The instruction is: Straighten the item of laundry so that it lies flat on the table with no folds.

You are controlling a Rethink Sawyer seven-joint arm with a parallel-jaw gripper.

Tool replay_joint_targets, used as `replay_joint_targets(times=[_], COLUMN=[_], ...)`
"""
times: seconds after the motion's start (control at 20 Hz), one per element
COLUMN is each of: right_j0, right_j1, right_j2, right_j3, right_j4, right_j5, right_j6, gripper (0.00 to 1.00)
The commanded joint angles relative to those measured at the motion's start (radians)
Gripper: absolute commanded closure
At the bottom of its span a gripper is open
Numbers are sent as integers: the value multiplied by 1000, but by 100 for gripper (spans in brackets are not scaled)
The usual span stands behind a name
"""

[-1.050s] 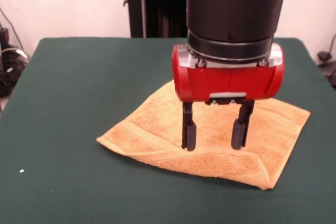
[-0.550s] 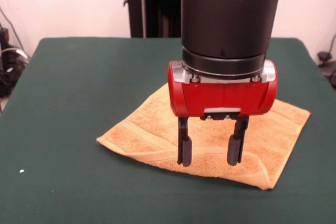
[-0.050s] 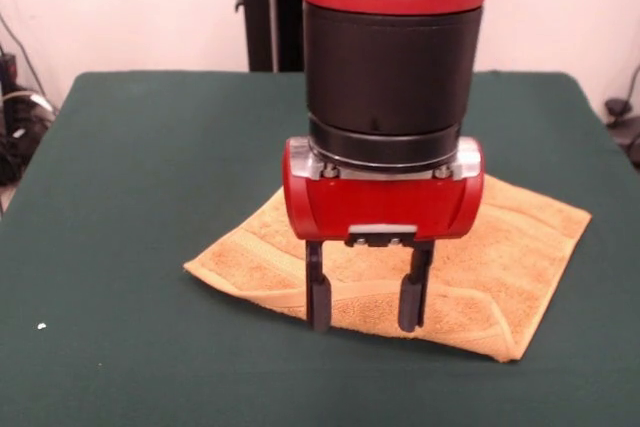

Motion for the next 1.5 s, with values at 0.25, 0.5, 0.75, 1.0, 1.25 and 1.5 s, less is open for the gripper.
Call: replay_joint_targets(times=[0.25, 0.5, 0.75, 1.0, 1.25, 1.5], right_j0=[14, 19, 29, 51, 70, 81], right_j1=[55, 50, 45, 29, 12, 23], right_j2=[115, 108, 115, 109, 106, 107], right_j3=[275, 271, 295, 322, 344, 347], right_j4=[20, 22, 40, 63, 93, 117], right_j5=[-94, -64, -82, -95, -84, -112], right_j6=[113, 108, 140, 190, 223, 239], gripper=[0, 0, 0, 0, 0, 0])
